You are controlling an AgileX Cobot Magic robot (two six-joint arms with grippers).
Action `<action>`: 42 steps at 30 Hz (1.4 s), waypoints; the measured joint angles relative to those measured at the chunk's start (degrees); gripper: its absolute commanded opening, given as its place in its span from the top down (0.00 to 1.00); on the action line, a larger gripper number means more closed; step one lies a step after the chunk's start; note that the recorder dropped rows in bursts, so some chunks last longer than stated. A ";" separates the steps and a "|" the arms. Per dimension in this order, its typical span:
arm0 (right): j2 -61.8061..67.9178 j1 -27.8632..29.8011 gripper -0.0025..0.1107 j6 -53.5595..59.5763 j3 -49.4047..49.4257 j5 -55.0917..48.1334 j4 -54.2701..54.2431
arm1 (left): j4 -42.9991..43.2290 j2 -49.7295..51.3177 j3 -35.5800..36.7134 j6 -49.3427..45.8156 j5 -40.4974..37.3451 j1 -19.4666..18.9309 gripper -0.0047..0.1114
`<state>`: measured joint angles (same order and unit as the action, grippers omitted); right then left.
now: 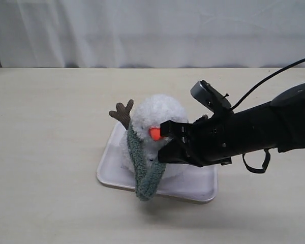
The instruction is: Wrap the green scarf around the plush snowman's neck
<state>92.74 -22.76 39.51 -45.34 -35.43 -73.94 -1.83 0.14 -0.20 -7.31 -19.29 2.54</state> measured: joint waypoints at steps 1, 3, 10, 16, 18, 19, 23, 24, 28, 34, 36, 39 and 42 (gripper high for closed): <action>0.36 0.00 0.63 0.31 0.00 0.00 -0.30 | 0.00 0.00 0.00 0.00 0.00 0.00 0.96; 0.48 0.00 0.47 0.96 0.00 -0.53 -0.80 | 0.00 0.00 0.00 0.00 0.00 0.00 0.96; 0.48 0.00 0.43 1.47 0.00 -8.77 0.32 | 0.00 0.00 0.00 0.00 0.00 0.00 0.96; 0.48 0.00 0.43 1.21 0.26 -16.94 3.76 | 0.00 0.00 0.00 0.00 0.00 0.00 0.96; 0.48 0.00 0.43 2.22 0.62 -17.65 3.76 | 0.00 0.00 0.00 0.00 0.00 0.00 0.96; 0.48 0.00 0.43 3.02 0.86 -17.99 3.64 | 0.00 0.00 0.00 0.00 0.00 0.00 0.96; 0.48 0.00 0.43 5.37 1.06 -20.09 3.16 | 0.00 0.00 0.00 0.00 0.00 0.00 0.96; 0.48 0.00 0.43 6.64 1.06 -21.39 3.01 | 0.00 0.00 0.00 0.00 0.00 0.00 0.96; 0.48 0.00 0.43 12.27 1.11 -28.36 2.09 | 0.00 0.00 0.00 0.00 0.00 0.00 0.96; -3.75 0.00 0.53 22.28 1.11 -33.14 -1.97 | 0.00 0.00 0.00 0.00 0.00 0.00 0.96; -6.47 0.00 0.62 24.88 1.11 -33.25 -2.39 | 0.00 0.00 0.00 0.00 0.00 0.00 0.96; -11.58 0.00 0.75 27.14 1.11 -31.66 -2.52 | 0.00 0.00 0.00 0.00 0.00 0.00 0.96; -17.62 0.00 0.87 27.47 1.20 -27.29 -2.13 | 0.00 0.00 0.00 0.00 0.00 0.00 0.96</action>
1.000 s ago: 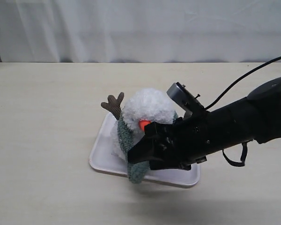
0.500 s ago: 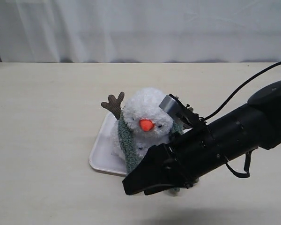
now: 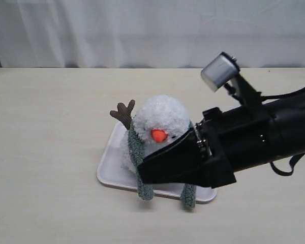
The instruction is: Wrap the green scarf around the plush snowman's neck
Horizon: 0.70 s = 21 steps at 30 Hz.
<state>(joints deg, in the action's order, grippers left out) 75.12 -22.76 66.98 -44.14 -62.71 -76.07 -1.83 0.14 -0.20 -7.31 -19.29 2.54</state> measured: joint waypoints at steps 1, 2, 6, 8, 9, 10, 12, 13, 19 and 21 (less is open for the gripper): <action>-2.01 0.00 0.91 0.00 0.00 1.83 0.12 | 0.00 0.00 0.00 0.00 0.00 0.00 0.96; -4.00 0.00 0.94 0.00 0.00 3.76 0.12 | 0.00 0.00 0.00 0.00 0.00 0.00 0.96; -10.82 0.00 0.94 -0.49 0.00 11.63 1.05 | 0.00 0.00 0.00 0.00 0.00 0.00 0.96; -14.43 0.00 0.94 -1.98 0.00 15.70 3.10 | 0.00 0.00 0.00 0.00 0.00 0.00 0.96; -16.26 0.00 0.94 -2.79 0.00 17.18 4.38 | 0.00 0.00 0.00 0.00 0.00 0.00 0.96; -18.09 0.00 0.94 -4.07 0.00 18.88 6.26 | 0.00 0.00 0.00 0.00 0.00 0.00 0.96; -21.42 0.00 0.94 -6.77 0.00 21.33 10.78 | 0.00 0.00 0.00 0.00 0.00 0.00 0.96; -23.28 0.00 0.94 -8.42 0.00 22.40 13.17 | 0.00 0.00 0.00 0.00 0.00 0.00 0.96; -33.69 0.00 0.94 -15.91 0.00 24.12 24.63 | 0.00 0.00 0.00 0.00 0.00 0.00 0.96; -37.11 0.00 0.94 -17.72 0.00 24.21 27.81 | 0.00 0.00 0.00 0.00 0.00 0.00 0.96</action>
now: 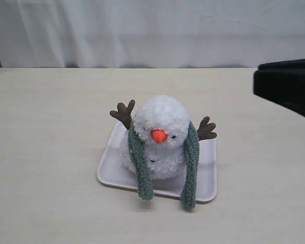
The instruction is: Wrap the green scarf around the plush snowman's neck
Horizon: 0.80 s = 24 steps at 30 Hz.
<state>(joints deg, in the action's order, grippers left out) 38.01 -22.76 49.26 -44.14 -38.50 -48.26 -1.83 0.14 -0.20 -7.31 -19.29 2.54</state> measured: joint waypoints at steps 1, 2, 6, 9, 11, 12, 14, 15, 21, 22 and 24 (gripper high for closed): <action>-1.36 0.00 0.94 -0.71 0.00 0.00 1.08 | 0.00 0.00 0.00 0.00 0.00 0.00 0.96; -3.00 0.00 0.94 -1.54 0.00 0.12 2.69 | 0.00 0.00 0.00 0.00 0.00 0.00 0.96; -8.78 0.00 0.94 -5.34 0.00 0.12 7.32 | 0.00 0.00 0.00 0.00 0.00 0.00 0.96; -12.88 0.00 0.94 -8.48 0.00 0.12 10.76 | 0.00 0.00 0.00 0.00 0.00 0.00 0.96; -15.83 0.00 0.94 -10.69 0.00 -0.01 12.91 | 0.00 0.00 0.00 0.00 0.00 0.00 0.96; -16.85 0.00 0.94 -11.43 0.04 -0.14 13.64 | 0.00 0.00 0.00 0.00 0.00 0.00 0.96; -19.26 0.00 0.94 -13.18 0.04 -1.10 15.40 | 0.00 0.00 0.00 0.00 0.00 0.00 0.96; -20.20 0.00 0.94 -13.84 0.04 -1.64 16.01 | 0.00 0.00 0.00 0.00 0.00 0.00 0.96; -25.98 0.00 0.94 -17.56 0.04 -5.41 18.70 | 0.00 0.00 0.00 0.00 0.00 0.00 0.96; -26.79 0.00 0.94 -17.82 0.04 -6.09 19.00 | 0.00 0.00 0.00 0.00 0.00 0.00 0.96; -28.16 0.00 0.94 -18.05 0.04 -7.14 19.10 | 0.00 0.00 0.00 0.00 0.00 0.00 0.96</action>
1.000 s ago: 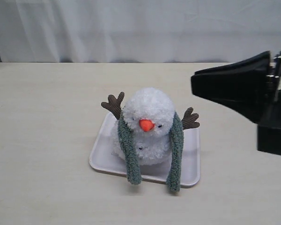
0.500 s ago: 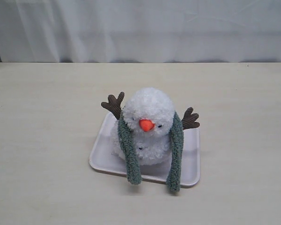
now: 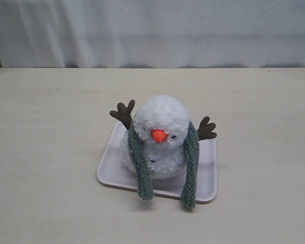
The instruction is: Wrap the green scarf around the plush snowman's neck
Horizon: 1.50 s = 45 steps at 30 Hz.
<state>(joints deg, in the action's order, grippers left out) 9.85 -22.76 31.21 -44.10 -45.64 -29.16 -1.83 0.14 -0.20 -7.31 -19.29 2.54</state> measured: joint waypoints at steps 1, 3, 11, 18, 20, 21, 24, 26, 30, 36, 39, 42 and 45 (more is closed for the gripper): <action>-0.70 0.00 0.94 -0.22 0.00 -0.31 0.00 | 0.00 0.00 0.00 0.00 0.00 0.00 0.96; -1.90 0.00 0.94 -0.61 0.00 -0.42 0.00 | 0.00 0.00 0.00 0.00 0.00 0.00 0.96; -5.25 0.00 0.94 -0.71 0.00 -0.72 -0.10 | 0.00 0.00 0.00 0.00 0.00 0.00 0.96; -5.87 0.00 0.94 -0.76 0.00 -0.72 -0.10 | 0.00 0.00 0.00 0.00 0.00 0.00 0.96; -7.21 0.00 0.94 -0.76 0.00 -0.72 0.19 | 0.00 0.00 0.00 0.00 0.00 0.00 0.96; -8.55 0.00 0.94 -0.76 0.00 -0.72 1.24 | 0.00 0.00 0.00 0.00 0.00 0.00 0.96; -9.76 0.12 0.94 -0.76 0.00 -0.75 5.91 | 0.00 0.00 0.00 0.00 0.00 0.00 0.96; -9.76 1.41 0.94 -0.76 0.00 -0.84 11.31 | 0.00 0.00 0.00 0.00 0.00 0.00 0.96; -9.76 5.39 0.94 -0.85 1.04 -0.84 21.49 | 0.00 0.00 0.00 0.00 0.00 0.00 0.96; -9.66 12.86 0.94 -0.85 4.92 -0.84 24.94 | 0.00 0.00 0.00 0.00 0.00 0.00 0.96; -9.66 16.19 0.94 -0.85 7.95 -0.84 24.94 | 0.00 0.00 0.00 0.00 0.00 0.00 0.96; -9.55 18.18 0.94 -0.85 11.34 -0.84 24.94 | 0.00 0.00 0.00 0.00 0.00 0.00 0.96; -9.55 18.64 0.94 -0.85 15.10 -0.84 24.94 | 0.00 0.00 0.00 0.00 0.00 0.00 0.96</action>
<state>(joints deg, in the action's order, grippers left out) 0.30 -4.12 30.36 -29.00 -46.49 -4.21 -1.83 0.14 -0.20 -7.31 -19.29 2.54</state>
